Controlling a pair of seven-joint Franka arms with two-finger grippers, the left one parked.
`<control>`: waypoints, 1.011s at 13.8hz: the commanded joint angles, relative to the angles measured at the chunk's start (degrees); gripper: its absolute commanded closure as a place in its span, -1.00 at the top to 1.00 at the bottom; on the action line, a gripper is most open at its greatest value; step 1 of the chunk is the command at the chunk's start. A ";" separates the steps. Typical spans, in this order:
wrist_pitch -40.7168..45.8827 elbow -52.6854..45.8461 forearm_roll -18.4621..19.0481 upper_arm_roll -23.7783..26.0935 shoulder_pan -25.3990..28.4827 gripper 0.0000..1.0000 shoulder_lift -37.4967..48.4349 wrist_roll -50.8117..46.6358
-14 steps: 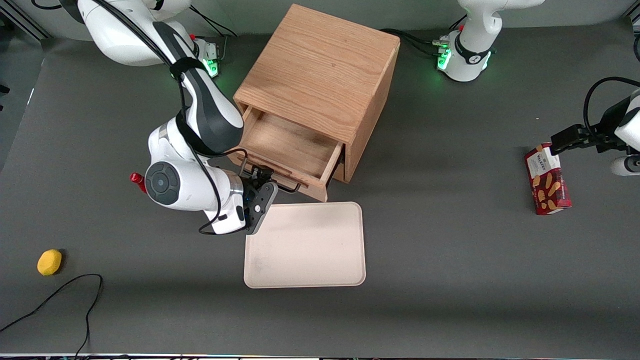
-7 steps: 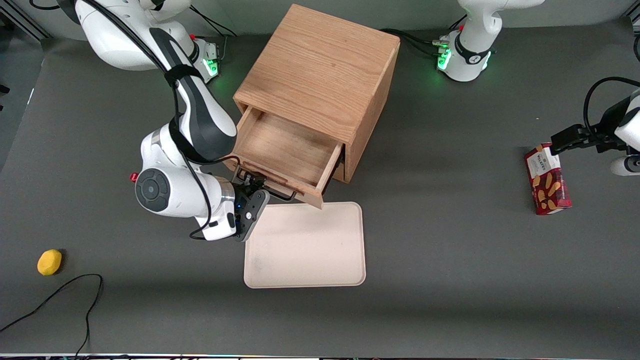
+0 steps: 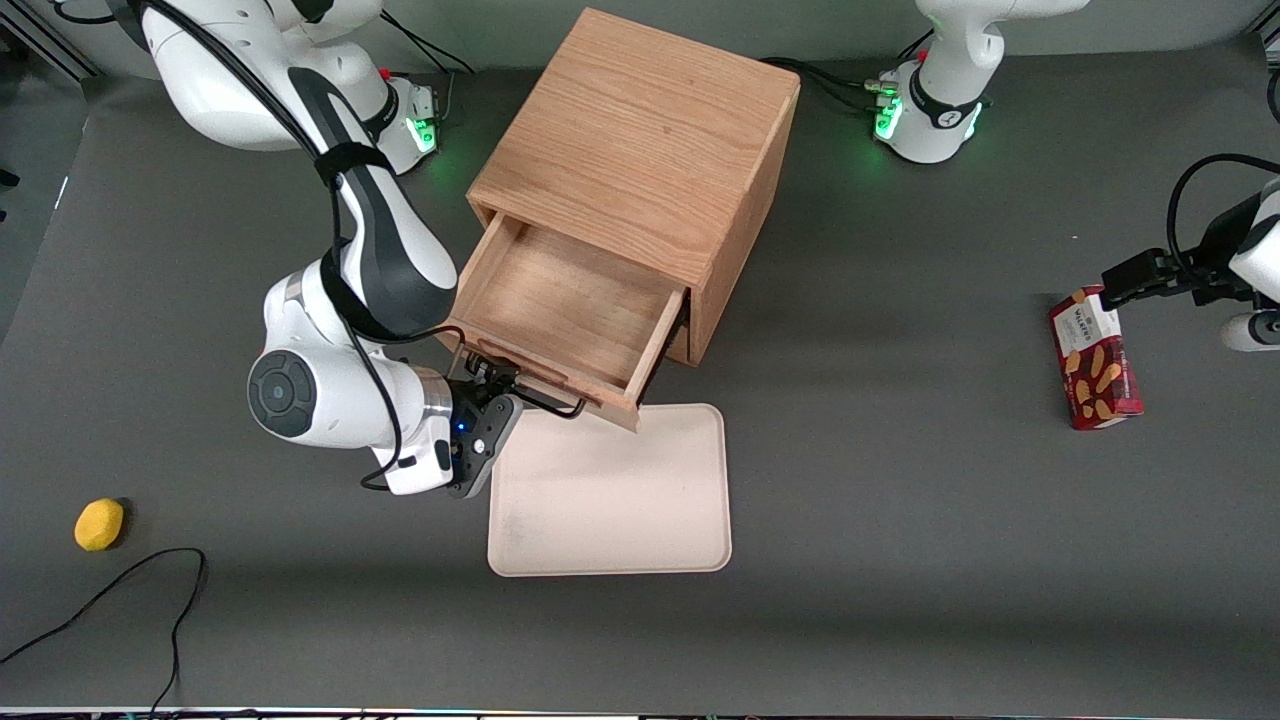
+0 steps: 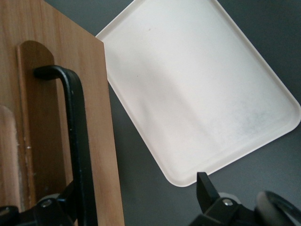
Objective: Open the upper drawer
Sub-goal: 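Keep pulling the handle with the right gripper to extend the drawer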
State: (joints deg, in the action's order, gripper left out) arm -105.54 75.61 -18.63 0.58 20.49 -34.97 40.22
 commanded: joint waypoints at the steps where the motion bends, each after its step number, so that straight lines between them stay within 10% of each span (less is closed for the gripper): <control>1: 0.51 -4.24 0.87 0.12 -0.54 1.00 -2.47 1.18; 14: 0.51 -6.97 0.96 0.12 -2.47 1.00 -3.97 2.49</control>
State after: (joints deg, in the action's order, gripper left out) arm -105.54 71.01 -18.50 0.47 18.78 -37.68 41.26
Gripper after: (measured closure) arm 0.000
